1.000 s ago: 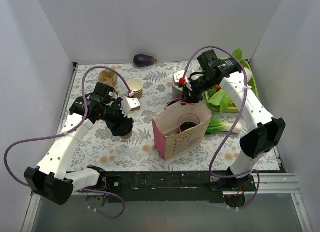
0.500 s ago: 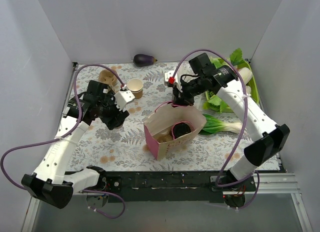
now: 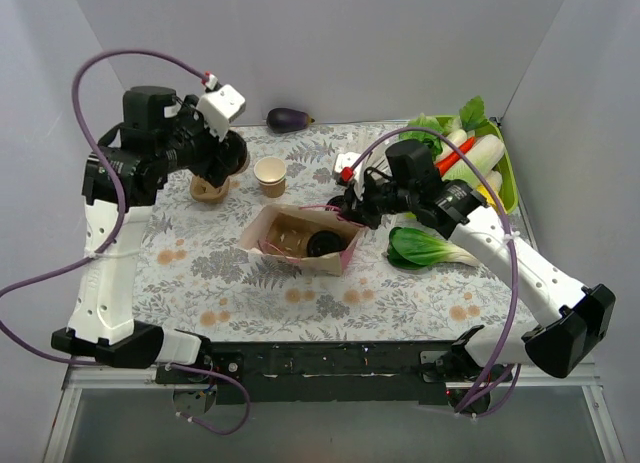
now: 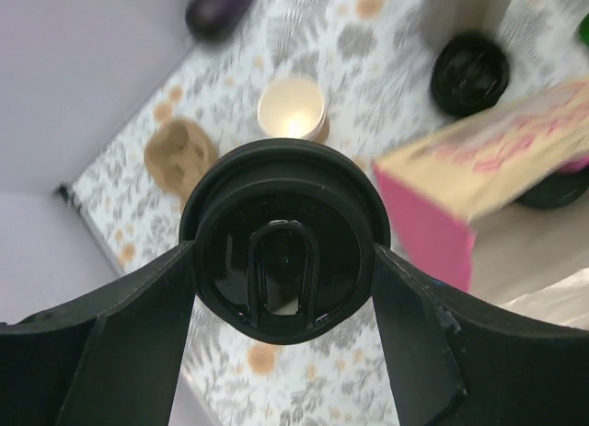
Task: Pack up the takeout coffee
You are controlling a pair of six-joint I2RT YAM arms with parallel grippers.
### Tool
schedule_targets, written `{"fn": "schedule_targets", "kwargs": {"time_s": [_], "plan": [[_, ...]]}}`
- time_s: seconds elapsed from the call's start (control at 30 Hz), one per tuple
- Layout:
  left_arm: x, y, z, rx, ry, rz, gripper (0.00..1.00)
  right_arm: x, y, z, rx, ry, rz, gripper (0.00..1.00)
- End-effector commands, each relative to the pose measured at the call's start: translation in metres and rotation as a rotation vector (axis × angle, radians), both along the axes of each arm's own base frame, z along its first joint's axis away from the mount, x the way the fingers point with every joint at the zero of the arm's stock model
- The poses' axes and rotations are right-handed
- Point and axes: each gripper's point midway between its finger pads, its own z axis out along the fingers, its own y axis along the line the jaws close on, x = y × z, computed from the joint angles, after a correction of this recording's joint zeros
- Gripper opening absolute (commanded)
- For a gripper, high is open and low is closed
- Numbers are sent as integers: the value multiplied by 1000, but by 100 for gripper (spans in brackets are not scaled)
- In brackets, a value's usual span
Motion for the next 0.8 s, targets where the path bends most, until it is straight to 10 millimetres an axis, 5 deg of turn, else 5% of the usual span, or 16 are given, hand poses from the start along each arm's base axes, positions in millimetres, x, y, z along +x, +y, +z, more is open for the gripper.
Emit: {"fn": "schedule_targets", "kwargs": {"time_s": [0.0, 0.07, 0.2, 0.47, 0.77], "plan": [[-36, -37, 59, -180, -41, -204, 0, -5, 15, 10, 84, -72, 0, 1], [-55, -51, 66, -196, -47, -329, 0, -10, 19, 8, 82, -53, 6, 1], [-89, -56, 48, -169, -35, -453, 0, -9, 23, 12, 85, -34, -23, 1], [-124, -69, 39, -219, -22, -610, 0, 6, 28, 26, 66, -29, -76, 1], [-115, -73, -14, -150, 77, -676, 0, 6, 33, 28, 65, -13, -65, 1]]}}
